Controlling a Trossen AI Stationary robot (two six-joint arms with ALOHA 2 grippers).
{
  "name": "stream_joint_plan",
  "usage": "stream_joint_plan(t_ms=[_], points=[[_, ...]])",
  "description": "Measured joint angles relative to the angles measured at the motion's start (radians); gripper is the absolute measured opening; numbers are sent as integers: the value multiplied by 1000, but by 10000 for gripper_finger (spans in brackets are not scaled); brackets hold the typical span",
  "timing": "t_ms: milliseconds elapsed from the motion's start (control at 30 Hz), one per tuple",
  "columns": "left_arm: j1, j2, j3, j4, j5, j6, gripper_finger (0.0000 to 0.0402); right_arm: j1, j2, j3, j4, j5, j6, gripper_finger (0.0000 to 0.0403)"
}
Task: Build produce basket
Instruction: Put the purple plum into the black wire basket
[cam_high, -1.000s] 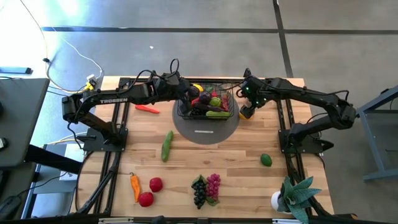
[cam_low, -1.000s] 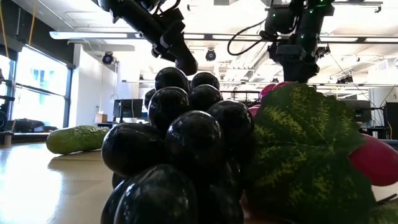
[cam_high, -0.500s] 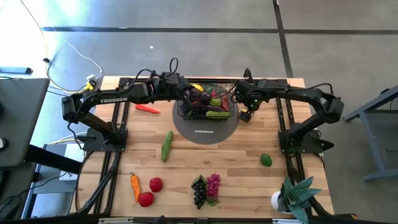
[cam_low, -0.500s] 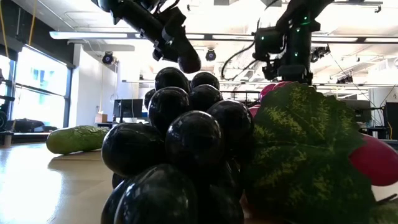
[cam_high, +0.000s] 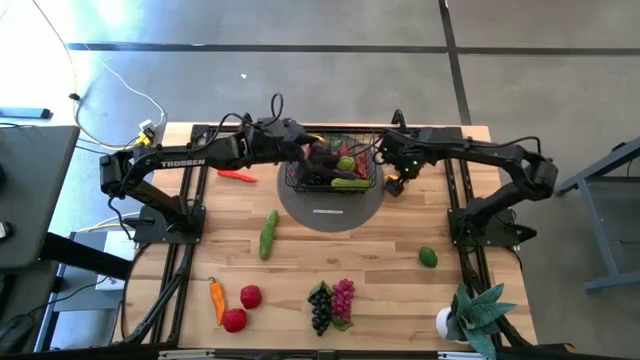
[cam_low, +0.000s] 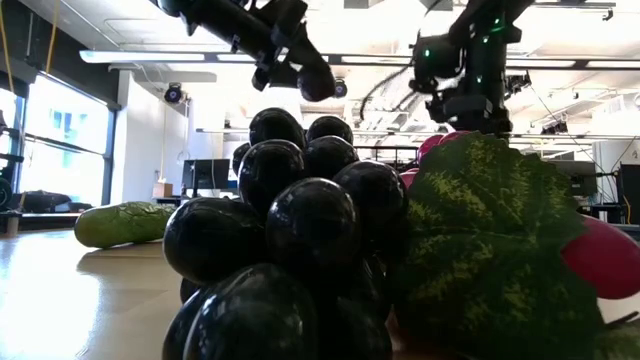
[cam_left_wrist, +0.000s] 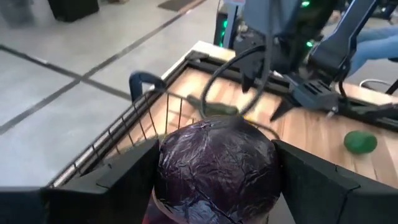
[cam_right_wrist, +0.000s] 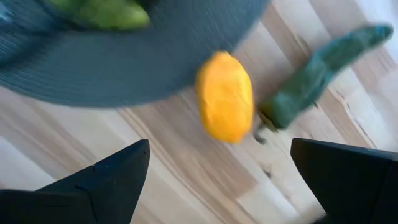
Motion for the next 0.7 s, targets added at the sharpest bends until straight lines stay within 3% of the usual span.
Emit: stream_joint_plan(t_ms=[700], points=[[-17, 0, 0, 119, -1, -103, 290, 53, -55, 0, 82, 1, 286, 374]])
